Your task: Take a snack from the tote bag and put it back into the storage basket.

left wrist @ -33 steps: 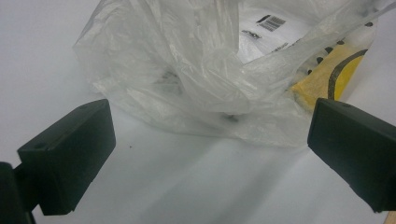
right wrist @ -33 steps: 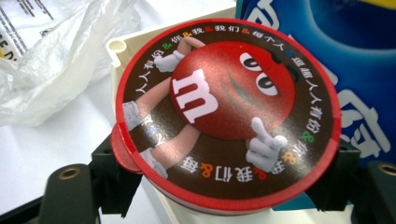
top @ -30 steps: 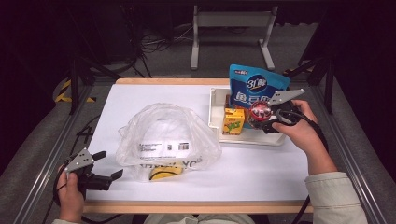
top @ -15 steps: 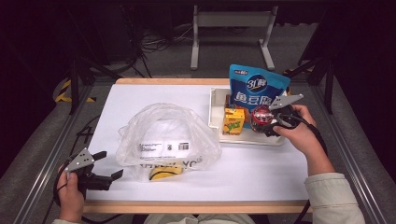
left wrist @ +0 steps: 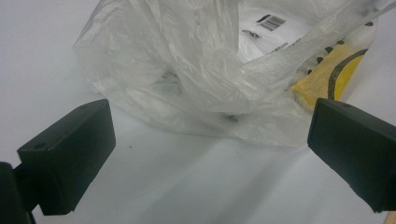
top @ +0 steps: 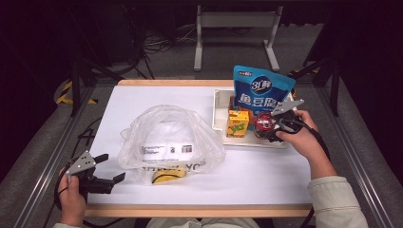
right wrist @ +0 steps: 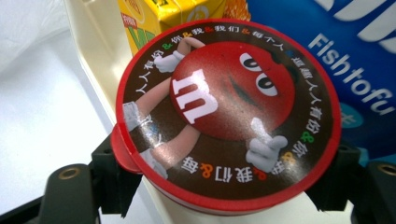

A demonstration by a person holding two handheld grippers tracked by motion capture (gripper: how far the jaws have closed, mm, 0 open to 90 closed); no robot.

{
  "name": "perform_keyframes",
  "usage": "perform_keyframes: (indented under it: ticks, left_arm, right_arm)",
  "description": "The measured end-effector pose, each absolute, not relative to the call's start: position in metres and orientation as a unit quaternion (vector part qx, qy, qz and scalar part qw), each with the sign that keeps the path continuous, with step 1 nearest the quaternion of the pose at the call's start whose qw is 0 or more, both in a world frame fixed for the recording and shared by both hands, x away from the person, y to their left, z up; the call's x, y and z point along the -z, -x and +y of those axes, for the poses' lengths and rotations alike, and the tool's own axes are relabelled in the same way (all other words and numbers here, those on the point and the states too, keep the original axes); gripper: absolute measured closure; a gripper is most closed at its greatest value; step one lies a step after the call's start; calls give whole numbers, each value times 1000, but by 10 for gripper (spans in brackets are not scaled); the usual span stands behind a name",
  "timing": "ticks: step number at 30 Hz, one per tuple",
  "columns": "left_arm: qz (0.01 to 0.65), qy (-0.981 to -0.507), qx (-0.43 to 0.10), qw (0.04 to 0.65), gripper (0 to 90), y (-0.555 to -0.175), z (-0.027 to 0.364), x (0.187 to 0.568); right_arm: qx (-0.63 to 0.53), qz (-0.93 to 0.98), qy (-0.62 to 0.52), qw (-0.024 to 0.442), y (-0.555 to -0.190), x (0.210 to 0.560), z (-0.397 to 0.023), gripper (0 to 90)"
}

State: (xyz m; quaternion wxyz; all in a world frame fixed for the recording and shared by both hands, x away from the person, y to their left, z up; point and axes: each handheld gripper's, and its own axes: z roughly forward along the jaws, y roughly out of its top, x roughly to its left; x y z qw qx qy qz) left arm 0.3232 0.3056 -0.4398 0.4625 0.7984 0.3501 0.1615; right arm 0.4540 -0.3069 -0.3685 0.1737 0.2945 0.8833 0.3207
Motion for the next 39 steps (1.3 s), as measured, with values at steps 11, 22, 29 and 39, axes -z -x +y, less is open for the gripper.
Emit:
perform_keyframes:
  ticks: [11, 22, 29, 39]
  left_arm:
    - [352, -797, -160, 463, 14, -323, 305, 440]
    - [351, -798, -161, 462, 14, -323, 306, 440]
    - [353, -797, -161, 463, 14, -323, 306, 440]
    - [352, -797, -161, 463, 14, -323, 305, 440]
  right_arm:
    - [-307, 887, -306, 159, -459, 382, -308, 255]
    - [-296, 888, -317, 151, -464, 391, -309, 255]
    - [-286, 891, -323, 144, -467, 397, -310, 254]
    - [-282, 892, -324, 139, -468, 399, -310, 254]
